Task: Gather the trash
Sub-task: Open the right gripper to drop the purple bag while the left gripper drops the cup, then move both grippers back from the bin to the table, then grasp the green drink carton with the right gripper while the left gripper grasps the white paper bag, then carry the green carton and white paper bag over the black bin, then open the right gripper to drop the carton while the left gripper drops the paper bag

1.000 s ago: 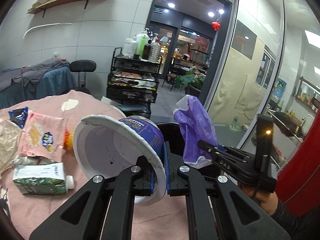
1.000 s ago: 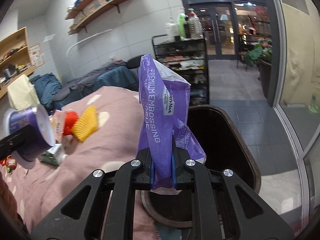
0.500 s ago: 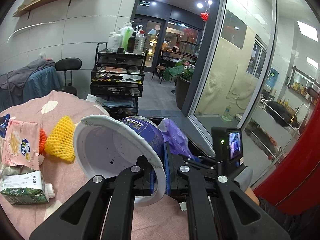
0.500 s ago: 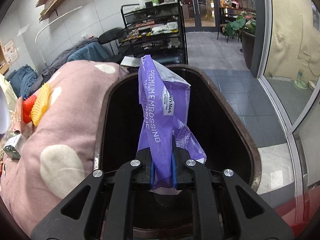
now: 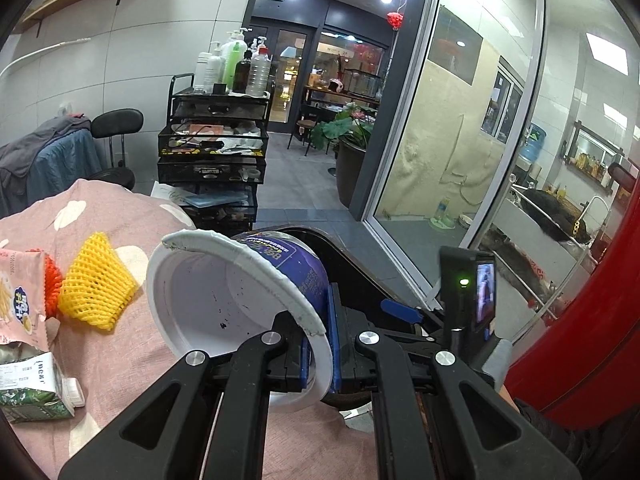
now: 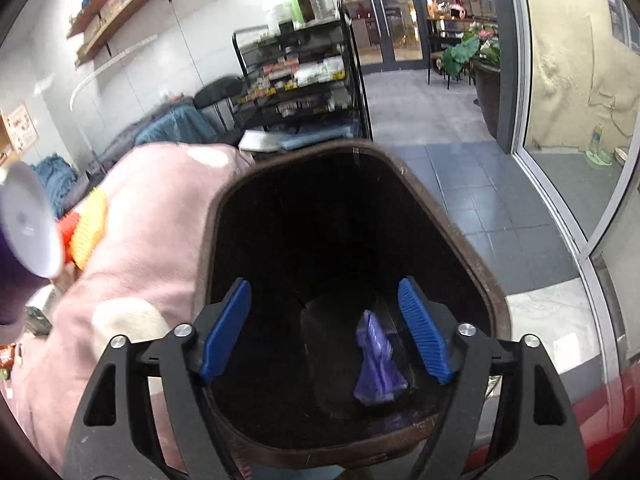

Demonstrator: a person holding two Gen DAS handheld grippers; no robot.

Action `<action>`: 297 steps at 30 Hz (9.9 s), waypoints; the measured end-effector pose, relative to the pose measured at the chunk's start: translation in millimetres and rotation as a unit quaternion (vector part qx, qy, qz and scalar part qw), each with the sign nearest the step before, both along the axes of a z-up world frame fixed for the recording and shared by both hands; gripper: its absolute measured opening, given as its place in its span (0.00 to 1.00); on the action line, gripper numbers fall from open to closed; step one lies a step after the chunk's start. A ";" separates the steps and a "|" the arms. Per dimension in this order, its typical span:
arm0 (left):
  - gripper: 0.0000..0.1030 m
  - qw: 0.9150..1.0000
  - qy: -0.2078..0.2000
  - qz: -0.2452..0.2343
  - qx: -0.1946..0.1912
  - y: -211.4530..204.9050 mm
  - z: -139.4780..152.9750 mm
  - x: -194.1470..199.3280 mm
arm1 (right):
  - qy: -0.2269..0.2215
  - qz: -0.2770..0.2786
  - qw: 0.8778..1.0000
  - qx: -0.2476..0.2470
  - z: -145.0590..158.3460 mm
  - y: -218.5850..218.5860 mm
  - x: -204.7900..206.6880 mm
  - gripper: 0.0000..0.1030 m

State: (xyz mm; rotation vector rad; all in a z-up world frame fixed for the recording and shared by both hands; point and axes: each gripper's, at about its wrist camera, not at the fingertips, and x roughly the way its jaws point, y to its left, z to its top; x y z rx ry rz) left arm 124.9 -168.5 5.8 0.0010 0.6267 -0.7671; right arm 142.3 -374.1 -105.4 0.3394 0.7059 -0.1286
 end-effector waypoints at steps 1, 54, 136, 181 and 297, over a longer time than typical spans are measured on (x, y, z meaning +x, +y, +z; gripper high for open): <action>0.08 1.000 0.002 -0.002 -0.001 -1.7 0.2 1.4 | -0.007 -0.002 1.000 0.000 3.4 -0.9 -2.1 0.79; 0.81 0.984 0.090 -0.072 0.138 -99.3 -52.3 48.8 | -0.068 -0.178 0.981 0.017 35.4 -89.0 -73.6 0.94; 0.95 0.944 0.023 0.314 0.097 321.1 -48.2 3.3 | -0.011 0.597 0.787 -0.152 65.0 344.6 69.8 0.77; 0.29 0.953 -0.025 0.299 -0.040 313.4 -1.2 -34.6 | -0.072 0.559 0.826 0.011 96.7 296.6 32.8 0.50; 0.84 0.996 0.041 -0.026 0.076 -66.7 -43.5 44.4 | -0.095 -0.142 0.985 -0.013 50.5 -60.3 -54.3 0.93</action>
